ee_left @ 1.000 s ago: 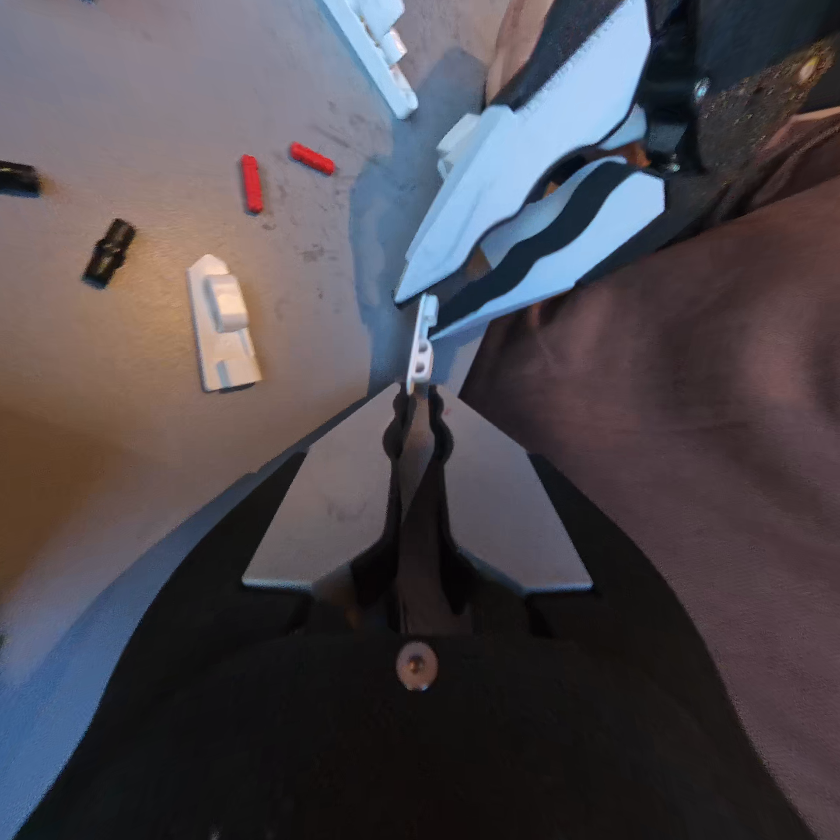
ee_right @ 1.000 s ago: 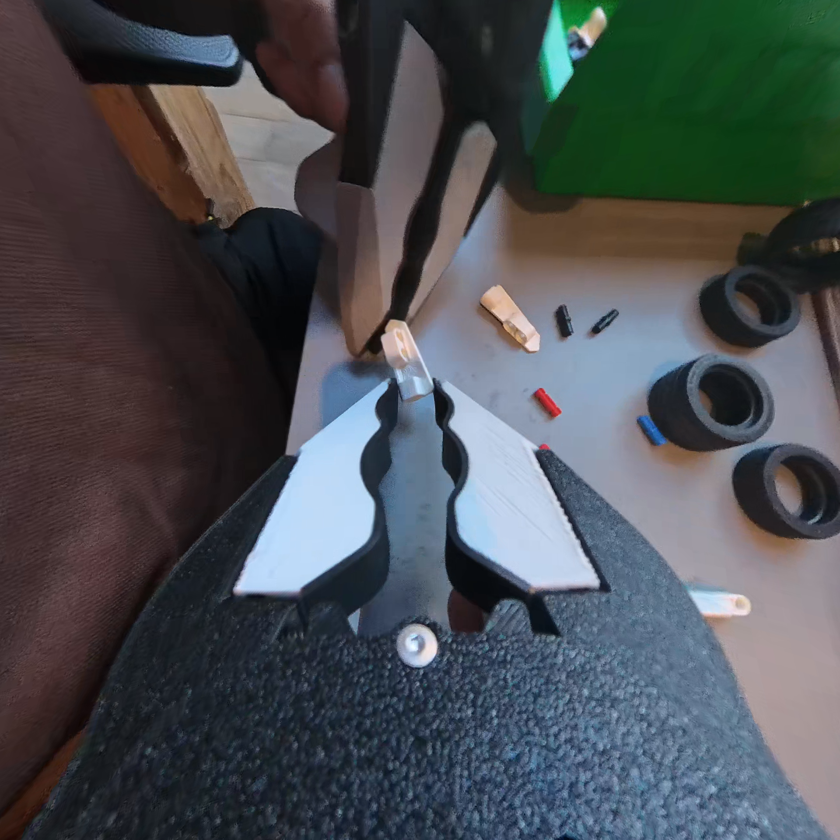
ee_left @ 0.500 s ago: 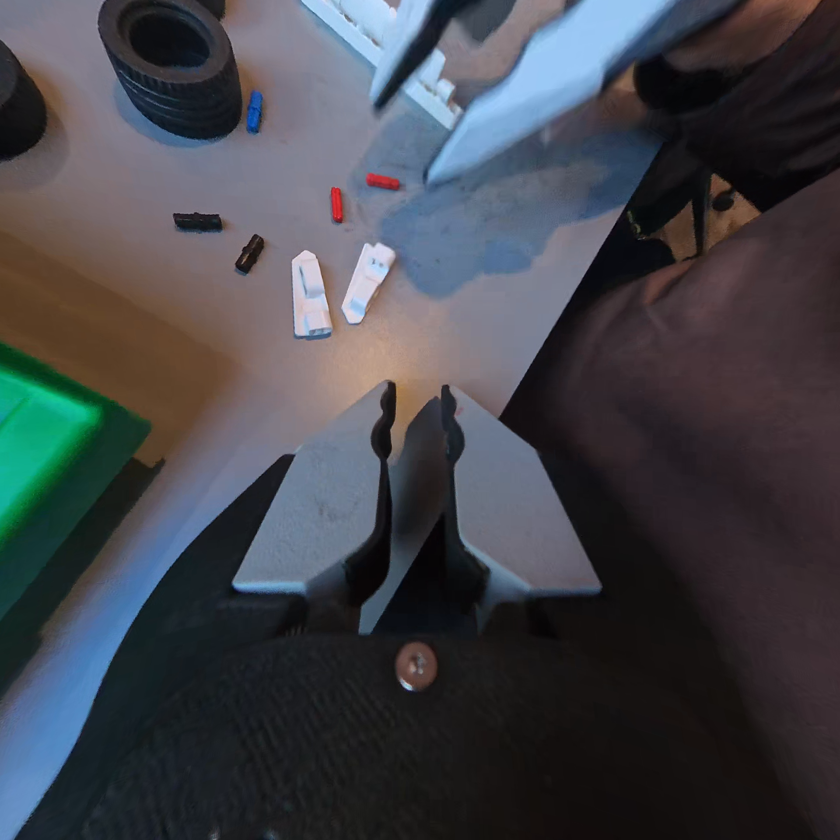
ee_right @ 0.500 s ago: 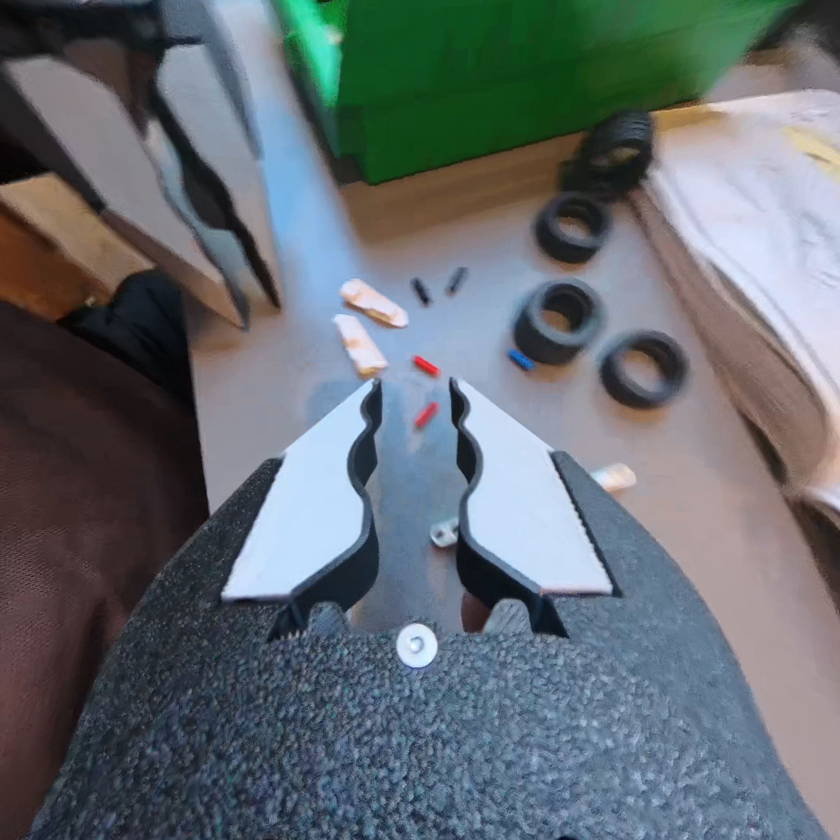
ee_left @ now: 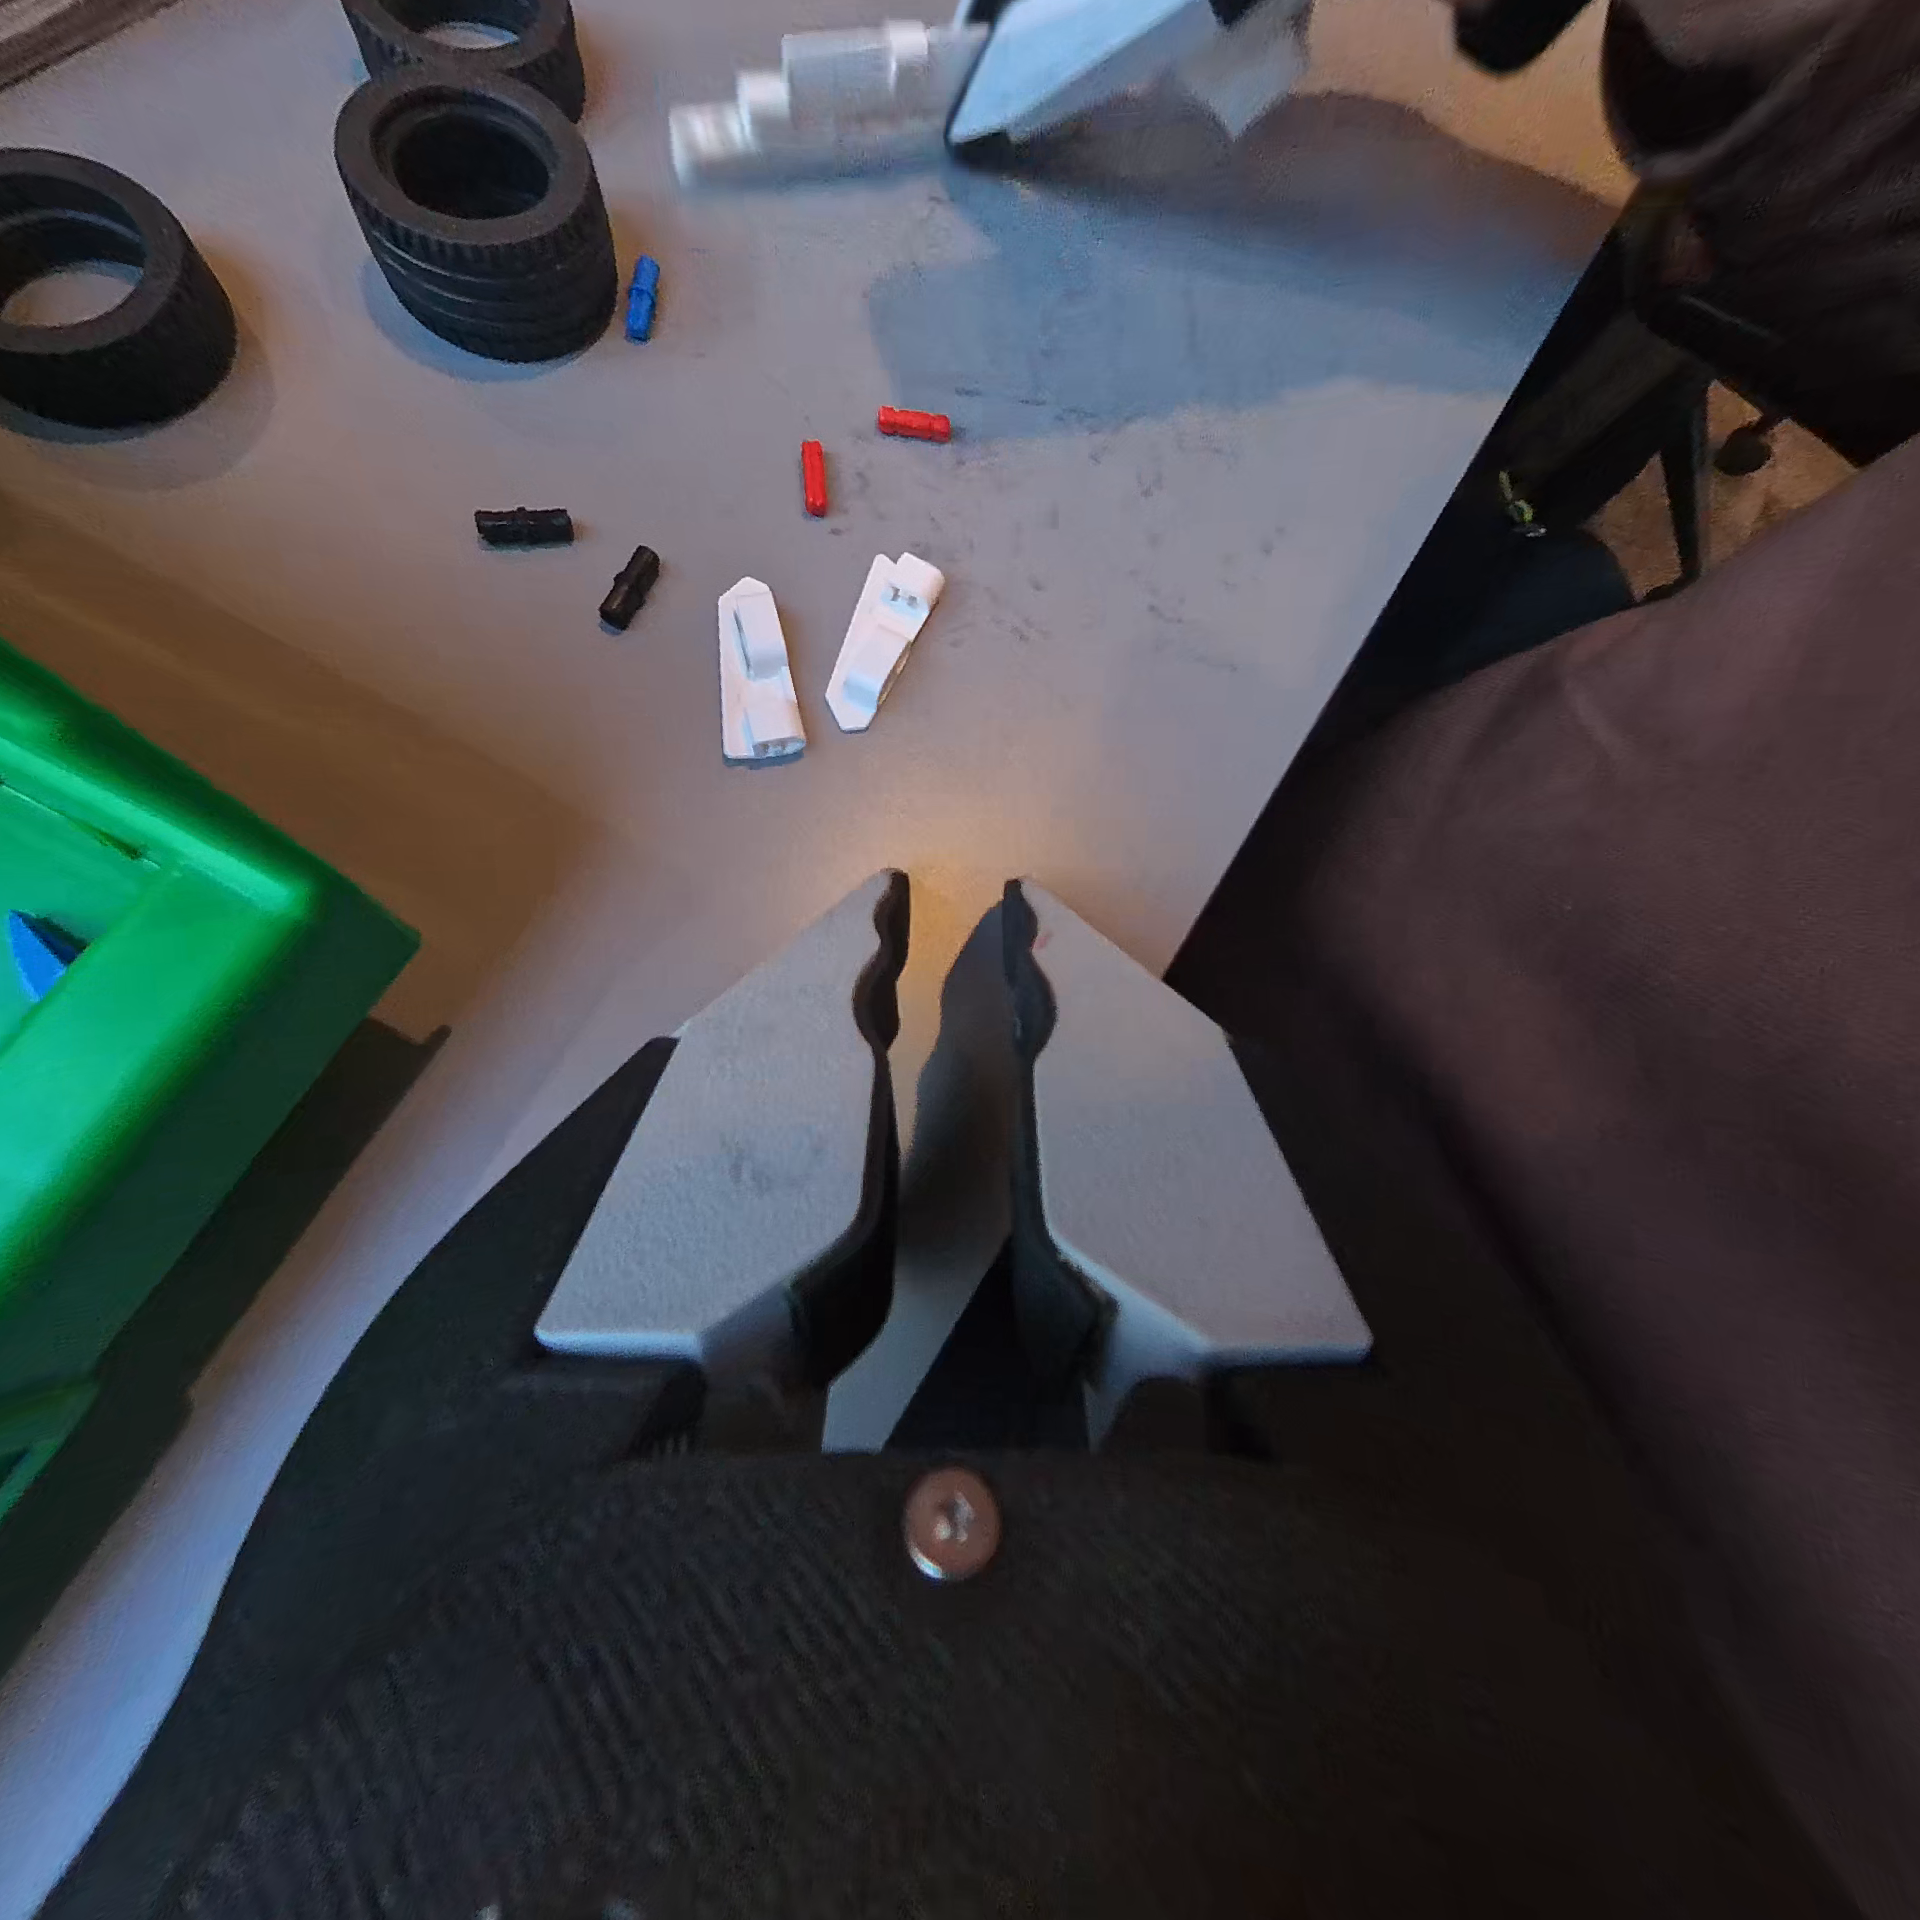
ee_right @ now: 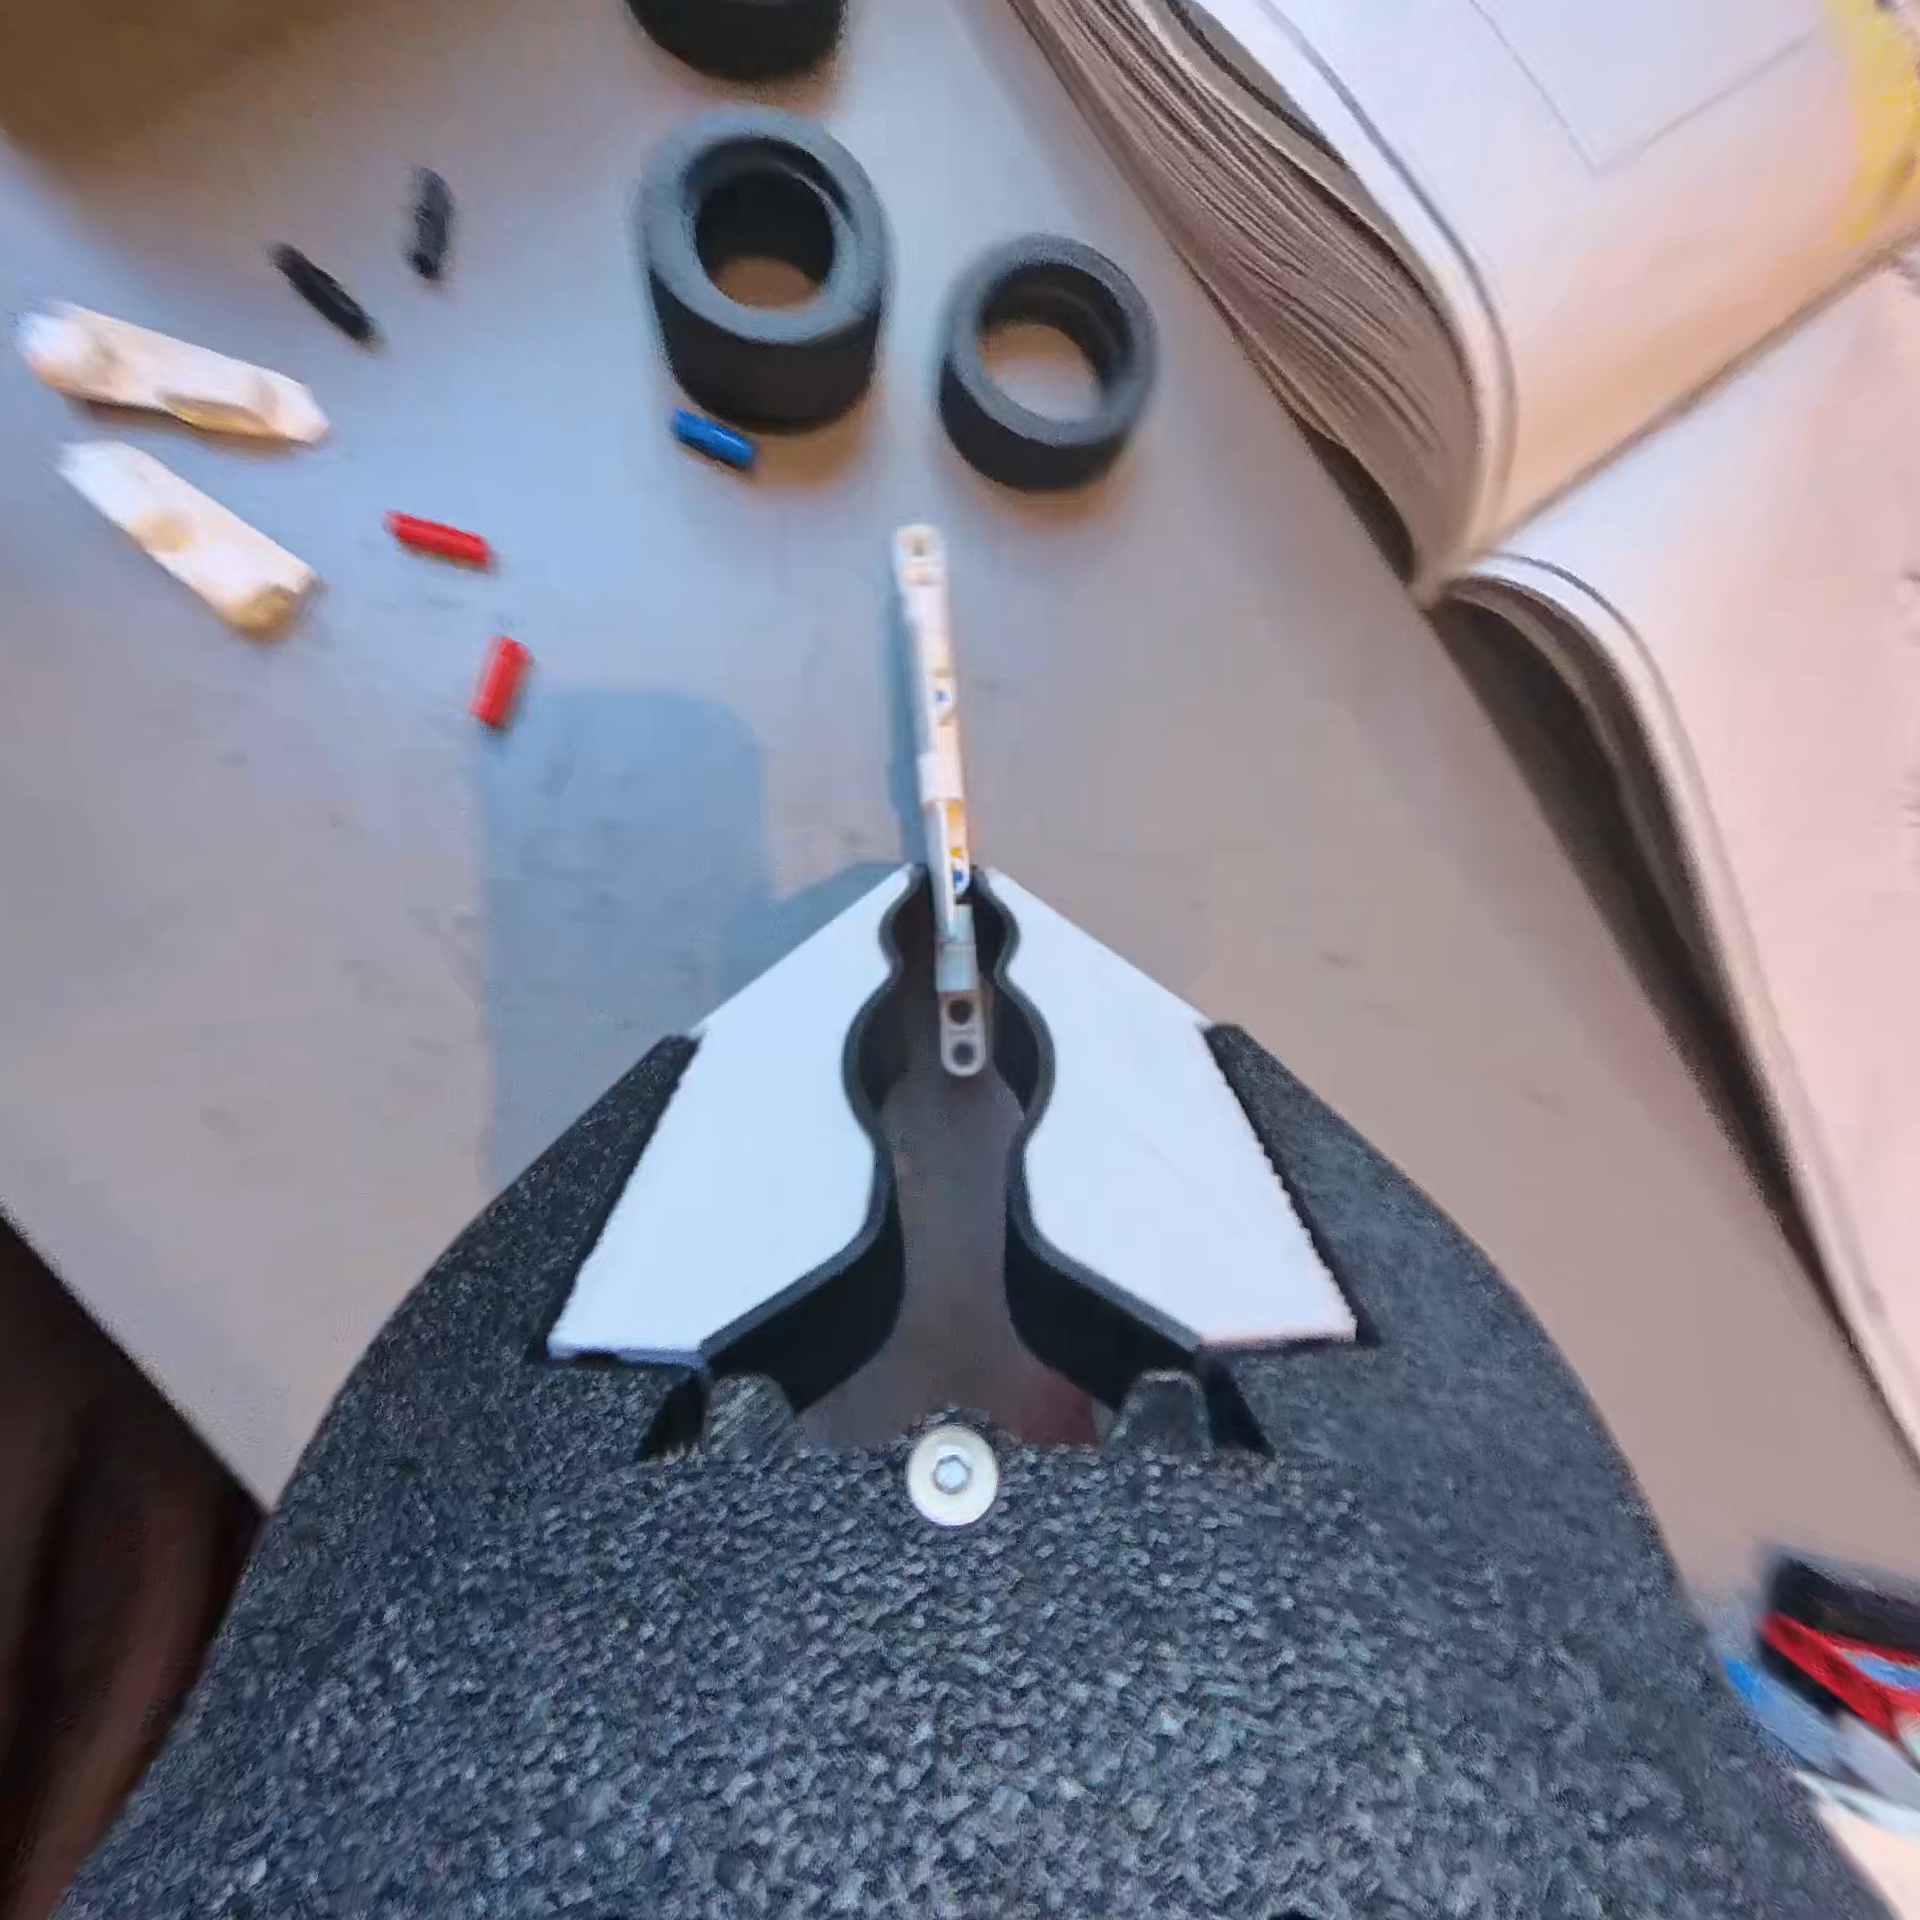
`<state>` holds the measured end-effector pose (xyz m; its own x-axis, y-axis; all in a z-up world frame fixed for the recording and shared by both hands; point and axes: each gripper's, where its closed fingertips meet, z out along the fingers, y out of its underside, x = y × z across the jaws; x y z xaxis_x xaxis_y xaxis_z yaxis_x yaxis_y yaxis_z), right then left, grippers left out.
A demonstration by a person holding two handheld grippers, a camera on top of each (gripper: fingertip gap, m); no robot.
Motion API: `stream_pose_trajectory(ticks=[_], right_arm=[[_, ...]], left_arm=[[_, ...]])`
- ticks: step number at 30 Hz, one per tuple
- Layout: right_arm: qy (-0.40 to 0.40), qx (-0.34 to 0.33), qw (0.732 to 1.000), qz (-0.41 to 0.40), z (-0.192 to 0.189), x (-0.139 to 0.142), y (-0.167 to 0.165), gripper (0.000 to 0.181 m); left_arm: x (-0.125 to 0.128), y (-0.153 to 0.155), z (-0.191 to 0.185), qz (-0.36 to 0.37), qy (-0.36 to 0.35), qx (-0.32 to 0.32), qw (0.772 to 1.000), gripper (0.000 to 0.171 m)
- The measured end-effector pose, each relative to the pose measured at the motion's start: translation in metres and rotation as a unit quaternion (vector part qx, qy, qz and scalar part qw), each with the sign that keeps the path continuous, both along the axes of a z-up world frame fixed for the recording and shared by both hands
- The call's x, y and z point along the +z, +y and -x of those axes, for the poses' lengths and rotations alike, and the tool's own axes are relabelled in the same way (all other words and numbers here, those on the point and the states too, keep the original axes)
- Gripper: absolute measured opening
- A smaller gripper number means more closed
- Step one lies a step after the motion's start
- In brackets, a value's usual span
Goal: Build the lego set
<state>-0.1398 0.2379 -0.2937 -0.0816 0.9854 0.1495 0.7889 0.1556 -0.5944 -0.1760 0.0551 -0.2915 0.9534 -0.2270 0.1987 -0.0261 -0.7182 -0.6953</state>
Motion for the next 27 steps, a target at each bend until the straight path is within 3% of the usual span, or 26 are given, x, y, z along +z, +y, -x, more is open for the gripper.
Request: stream_pose_trajectory(ticks=[5,9,13,19,22,27], right_arm=[[-0.041,-0.038,0.998,-0.032,-0.019,-0.001,0.067,0.011],[-0.049,-0.05,0.998,-0.009,-0.023,0.003,0.083,0.023],[-0.023,-0.065,0.997,-0.042,-0.031,0.026,0.094,0.024],[0.127,0.0,0.99,0.054,-0.014,0.067,0.028,0.024],[0.179,0.041,0.98,0.075,0.003,0.065,0.0,0.024],[0.225,0.075,0.968,0.083,0.021,0.06,-0.015,0.023]], left_arm=[[0.0,-0.002,-0.001,-0.009,-0.005,-0.002,1.0,0.015],[0.0,-0.003,0.0,-0.015,0.002,-0.001,1.0,0.016],[0.002,-0.005,0.017,-0.036,0.058,0.037,0.997,0.023],[0.04,-0.012,0.053,-0.154,0.11,0.117,0.975,0.029],[0.047,-0.011,0.069,-0.183,0.107,0.144,0.967,0.042],[0.053,-0.007,0.09,-0.195,0.16,0.165,0.954,0.041]])
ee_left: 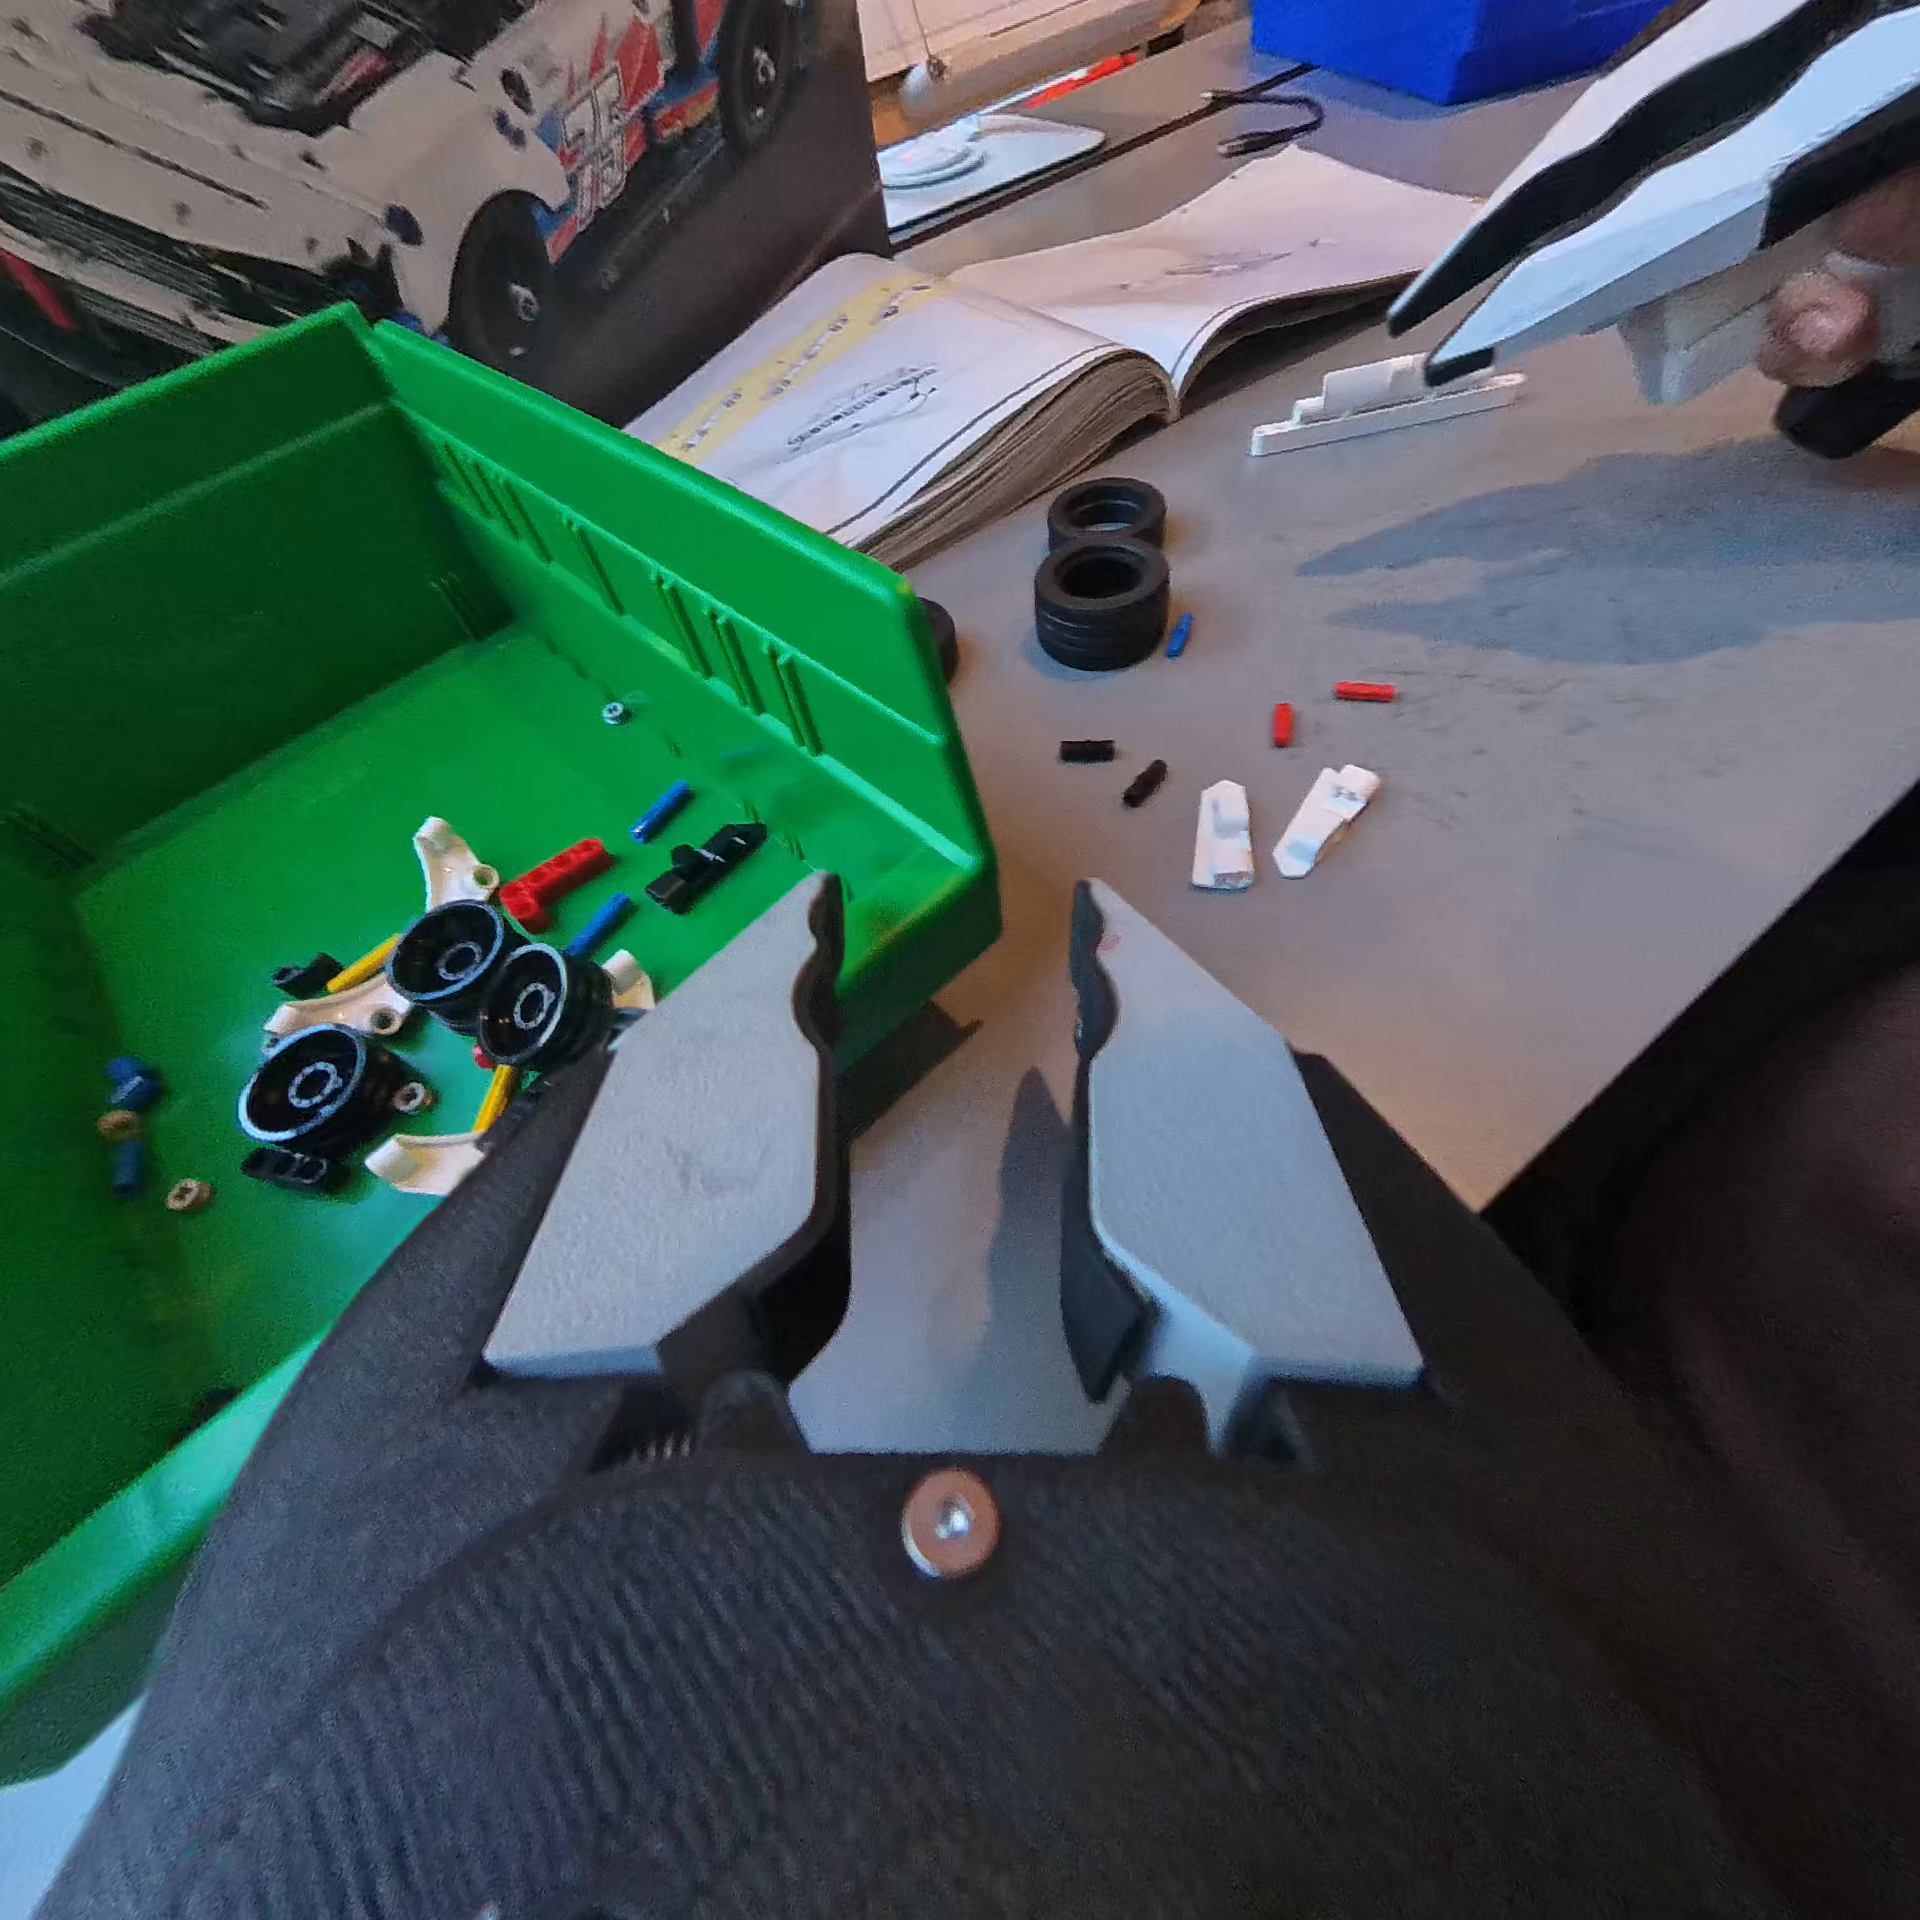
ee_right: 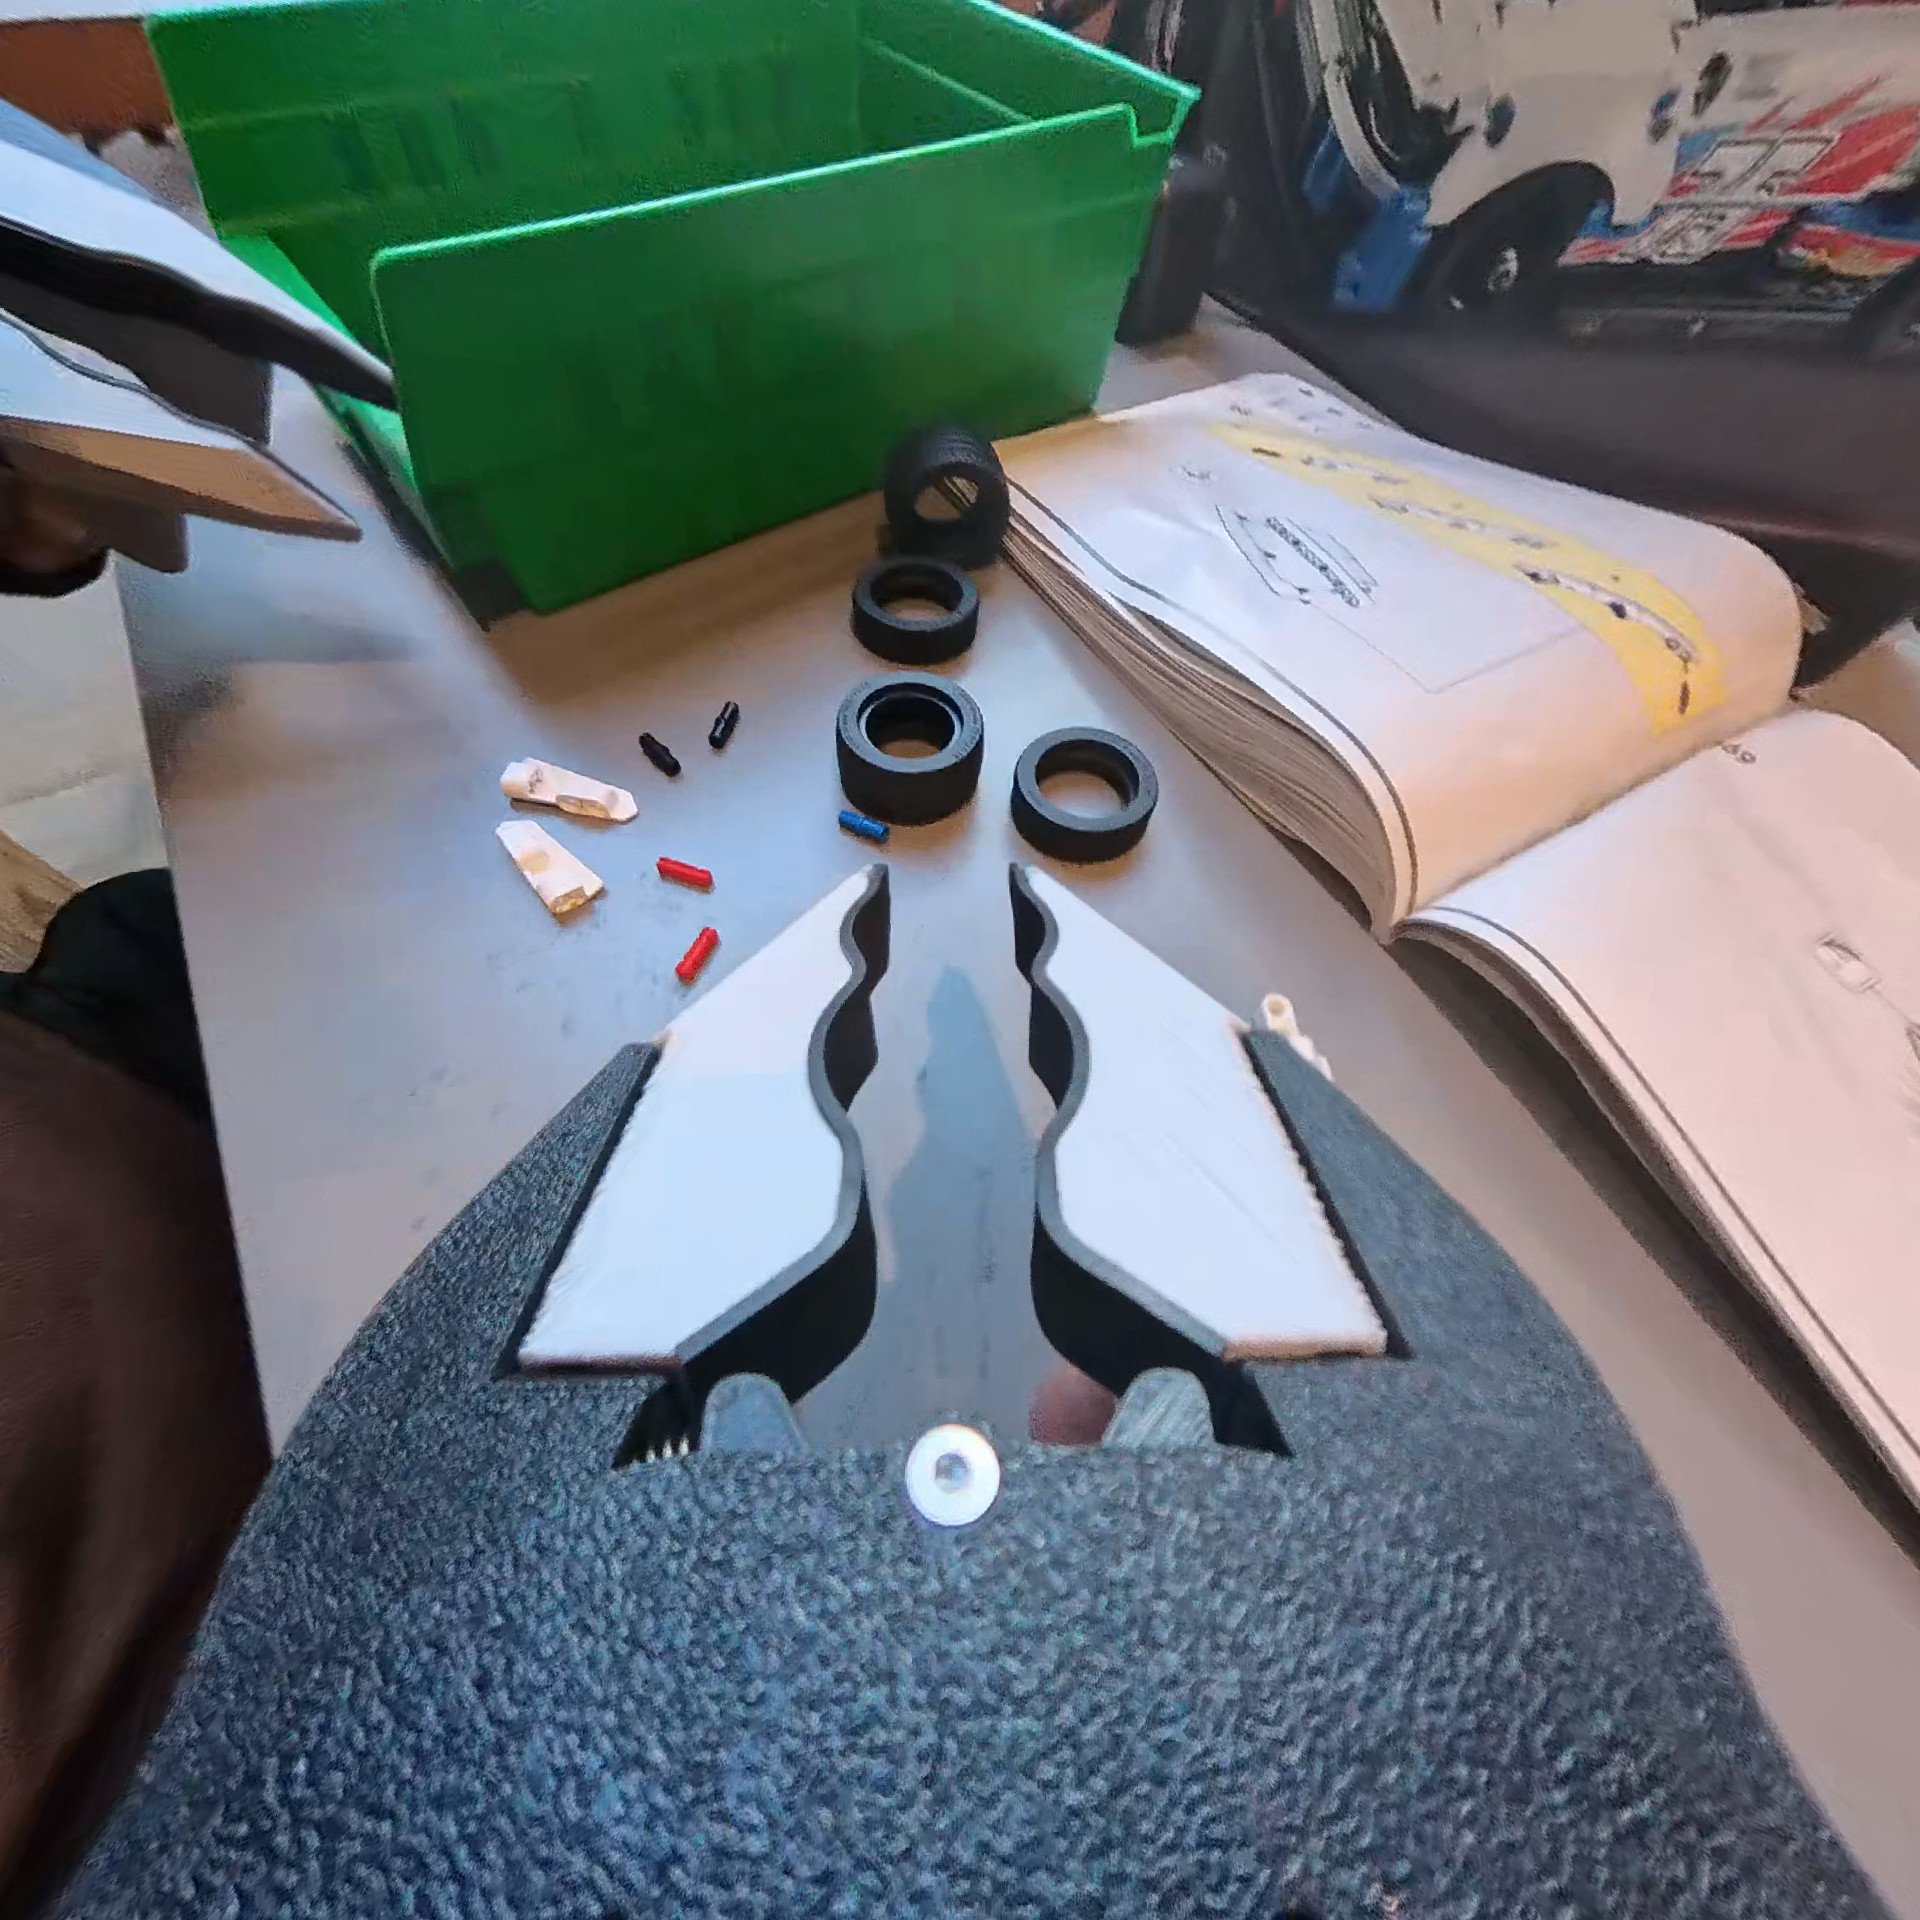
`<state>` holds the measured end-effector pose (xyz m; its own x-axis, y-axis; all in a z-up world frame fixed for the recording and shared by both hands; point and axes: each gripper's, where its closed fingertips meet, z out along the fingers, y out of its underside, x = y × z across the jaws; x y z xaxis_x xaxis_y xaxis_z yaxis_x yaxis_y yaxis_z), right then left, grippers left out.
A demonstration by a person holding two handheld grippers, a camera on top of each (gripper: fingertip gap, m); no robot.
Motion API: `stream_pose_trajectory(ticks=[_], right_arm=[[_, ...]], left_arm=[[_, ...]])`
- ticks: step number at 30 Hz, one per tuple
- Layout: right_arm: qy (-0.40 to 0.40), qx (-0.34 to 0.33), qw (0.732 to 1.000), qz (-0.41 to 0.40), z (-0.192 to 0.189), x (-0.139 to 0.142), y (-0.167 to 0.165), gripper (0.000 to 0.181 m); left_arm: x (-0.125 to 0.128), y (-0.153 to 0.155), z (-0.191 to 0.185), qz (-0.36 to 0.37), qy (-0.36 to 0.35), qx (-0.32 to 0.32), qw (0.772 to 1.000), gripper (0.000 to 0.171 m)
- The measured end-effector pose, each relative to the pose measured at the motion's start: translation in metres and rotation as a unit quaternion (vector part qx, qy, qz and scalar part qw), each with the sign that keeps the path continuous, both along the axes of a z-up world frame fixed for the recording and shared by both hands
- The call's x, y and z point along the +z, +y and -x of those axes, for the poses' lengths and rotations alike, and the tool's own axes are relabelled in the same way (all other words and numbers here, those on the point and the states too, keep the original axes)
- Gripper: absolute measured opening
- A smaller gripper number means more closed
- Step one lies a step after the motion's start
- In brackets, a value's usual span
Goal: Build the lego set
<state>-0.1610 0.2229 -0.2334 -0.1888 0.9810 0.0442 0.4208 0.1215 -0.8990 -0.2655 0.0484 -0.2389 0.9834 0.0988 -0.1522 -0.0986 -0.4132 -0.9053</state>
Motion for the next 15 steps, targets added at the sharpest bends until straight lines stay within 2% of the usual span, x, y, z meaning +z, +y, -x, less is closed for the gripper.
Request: stream_pose_trajectory(ticks=[2,3,5,8,15], right_arm=[[0.013,0.003,1.0,-0.006,0.003,0.0,0.002,0.023],[0.018,0.004,1.0,-0.009,0.004,-0.001,0.003,0.023],[0.022,0.011,1.0,-0.012,0.003,-0.005,0.001,0.022],[0.024,0.026,0.999,-0.03,0.003,-0.008,-0.004,0.02],[0.029,0.033,0.998,-0.051,0.007,-0.009,-0.006,0.018]], left_arm=[[-0.002,0.002,-0.004,-0.007,0.006,-0.016,1.0,0.027],[-0.003,0.003,-0.004,-0.009,0.004,-0.014,1.0,0.039],[-0.007,0.007,-0.01,0.002,-0.003,-0.027,1.0,0.053],[-0.01,0.012,-0.013,0.016,-0.02,-0.039,0.999,0.066],[-0.007,0.011,-0.015,-0.002,-0.09,-0.064,0.994,0.068]])
